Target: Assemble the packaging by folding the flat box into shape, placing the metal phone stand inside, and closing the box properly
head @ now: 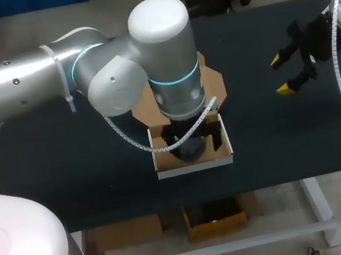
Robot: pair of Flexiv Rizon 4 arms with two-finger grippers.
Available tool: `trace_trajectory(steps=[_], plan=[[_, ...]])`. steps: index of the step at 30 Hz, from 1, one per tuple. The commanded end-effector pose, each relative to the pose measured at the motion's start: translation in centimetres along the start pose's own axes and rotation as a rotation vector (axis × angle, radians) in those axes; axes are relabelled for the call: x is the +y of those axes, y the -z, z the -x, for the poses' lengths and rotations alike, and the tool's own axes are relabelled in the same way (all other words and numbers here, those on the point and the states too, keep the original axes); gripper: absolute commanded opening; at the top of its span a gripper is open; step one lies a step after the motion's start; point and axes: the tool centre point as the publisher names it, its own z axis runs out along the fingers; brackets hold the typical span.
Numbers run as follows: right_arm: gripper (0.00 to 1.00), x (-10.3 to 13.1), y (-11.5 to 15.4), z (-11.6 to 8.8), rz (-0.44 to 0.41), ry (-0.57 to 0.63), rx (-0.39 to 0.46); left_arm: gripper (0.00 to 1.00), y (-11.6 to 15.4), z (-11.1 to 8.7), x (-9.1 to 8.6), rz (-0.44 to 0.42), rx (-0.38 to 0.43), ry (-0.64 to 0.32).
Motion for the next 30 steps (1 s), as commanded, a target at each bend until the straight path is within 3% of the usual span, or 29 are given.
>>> trace_trajectory(steps=[1, 20, 27, 30], plan=[[1.0, -0.1, 0.2, 0.0, 0.007, 0.002, 0.006, 1.0, 2.5, 2.0, 0.2, -0.046, 0.026, -0.035], [1.0, -0.1, 0.2, 0.0, 0.007, 0.002, 0.006, 1.0, 7.5, 9.2, -4.0, -0.166, 0.067, -0.253], [1.0, -0.1, 0.2, 0.0, 0.007, 0.002, 0.006, 1.0, 8.1, 11.8, -6.4, -0.164, 0.119, -0.338], [1.0, -0.1, 0.2, 0.0, 0.007, 0.002, 0.006, 1.0, 8.1, 12.9, -7.4, -0.159, 0.105, -0.361]])
